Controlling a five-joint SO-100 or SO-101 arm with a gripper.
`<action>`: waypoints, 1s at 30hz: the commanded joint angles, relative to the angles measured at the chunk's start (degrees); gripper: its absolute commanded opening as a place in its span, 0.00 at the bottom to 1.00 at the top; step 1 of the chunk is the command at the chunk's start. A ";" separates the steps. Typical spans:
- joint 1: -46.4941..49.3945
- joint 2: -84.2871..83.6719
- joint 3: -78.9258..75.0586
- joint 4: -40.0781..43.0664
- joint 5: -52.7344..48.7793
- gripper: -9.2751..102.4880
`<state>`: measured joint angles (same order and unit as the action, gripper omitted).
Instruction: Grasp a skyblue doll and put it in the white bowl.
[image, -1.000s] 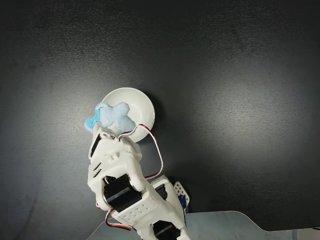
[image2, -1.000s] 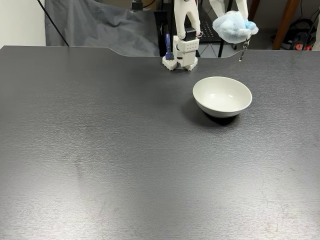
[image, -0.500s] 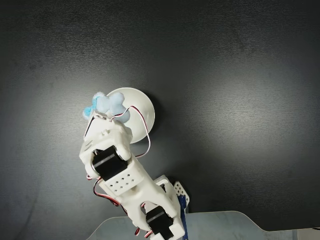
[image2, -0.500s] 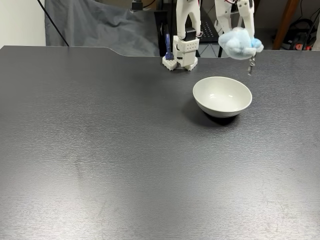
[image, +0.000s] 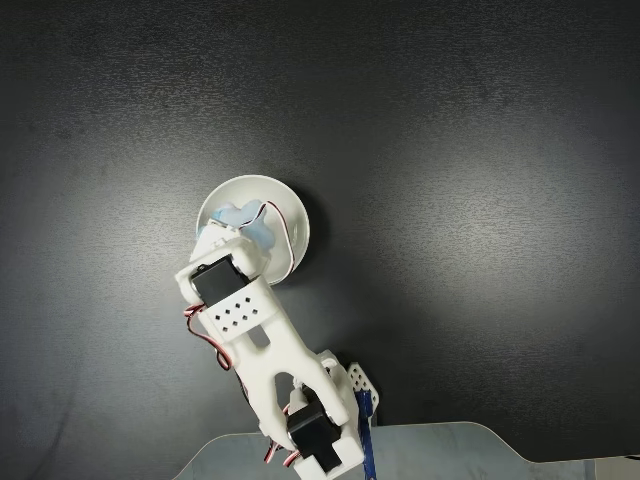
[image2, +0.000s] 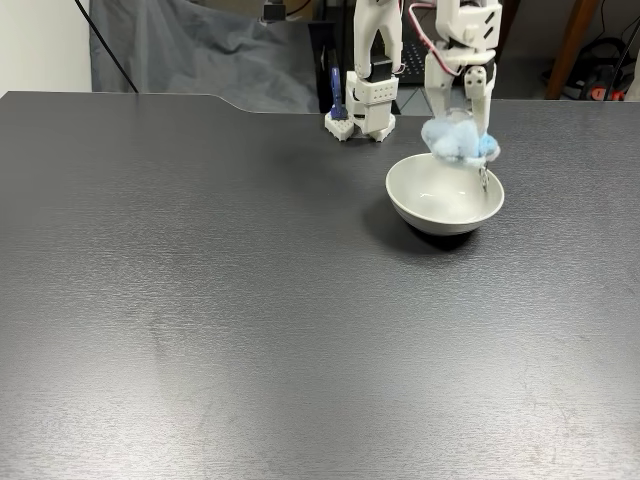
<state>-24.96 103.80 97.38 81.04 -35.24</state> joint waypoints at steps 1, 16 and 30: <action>0.88 -1.67 0.26 -2.11 1.41 0.07; 5.27 -3.78 0.35 -3.43 2.99 0.19; 5.45 -3.78 0.44 -3.25 2.90 0.62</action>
<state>-20.48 99.32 98.26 77.61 -31.99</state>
